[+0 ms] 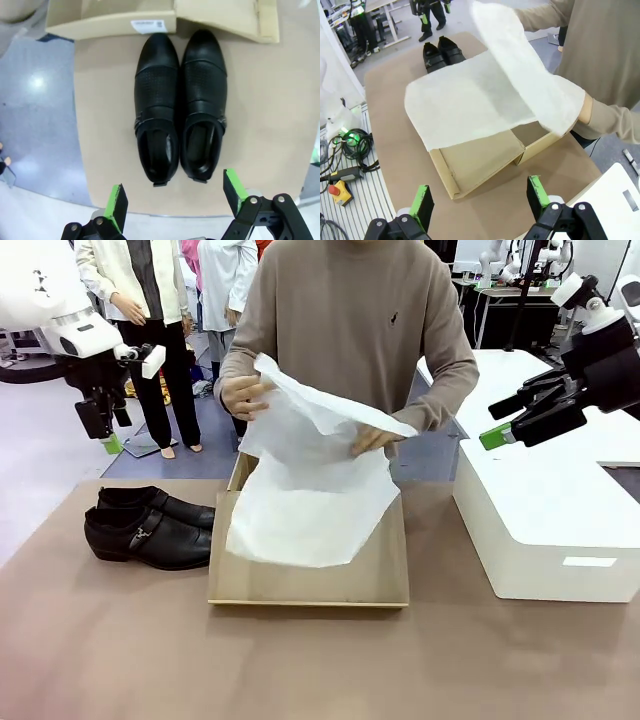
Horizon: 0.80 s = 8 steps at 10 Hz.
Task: Pack the shoes into the box.
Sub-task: Place one shoe of the Shoes into the Shoes Box.
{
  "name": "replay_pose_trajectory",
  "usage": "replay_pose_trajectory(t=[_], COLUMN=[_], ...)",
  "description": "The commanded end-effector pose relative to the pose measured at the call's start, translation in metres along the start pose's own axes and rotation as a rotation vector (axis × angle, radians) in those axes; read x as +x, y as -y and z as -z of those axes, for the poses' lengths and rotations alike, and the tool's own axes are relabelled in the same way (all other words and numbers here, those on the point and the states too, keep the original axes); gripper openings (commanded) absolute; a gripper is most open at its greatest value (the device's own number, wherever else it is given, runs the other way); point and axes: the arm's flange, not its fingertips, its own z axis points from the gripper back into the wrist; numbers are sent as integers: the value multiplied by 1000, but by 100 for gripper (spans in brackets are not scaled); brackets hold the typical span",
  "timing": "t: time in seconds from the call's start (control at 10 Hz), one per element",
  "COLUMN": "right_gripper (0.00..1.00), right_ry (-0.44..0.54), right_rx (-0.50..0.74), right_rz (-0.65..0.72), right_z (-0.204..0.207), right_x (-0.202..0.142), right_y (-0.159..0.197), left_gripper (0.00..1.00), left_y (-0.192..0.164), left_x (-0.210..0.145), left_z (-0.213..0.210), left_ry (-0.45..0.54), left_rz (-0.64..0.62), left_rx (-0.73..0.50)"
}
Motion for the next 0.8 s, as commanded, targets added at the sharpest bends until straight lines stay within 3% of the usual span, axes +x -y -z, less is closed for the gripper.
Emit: replay_pose_trajectory(t=[0.0,0.7], right_gripper=[100,100], right_ry=[21,21], right_rx=[16,16], right_rz=[-23,-23], right_z=[2,2], right_x=[0,0], right_y=[3,3], left_gripper=[100,100], left_y=[-25,-63], left_x=[-4,-27], left_z=[0,56], left_ry=[-37,-54], left_rz=[43,7], left_rx=[-7,-23])
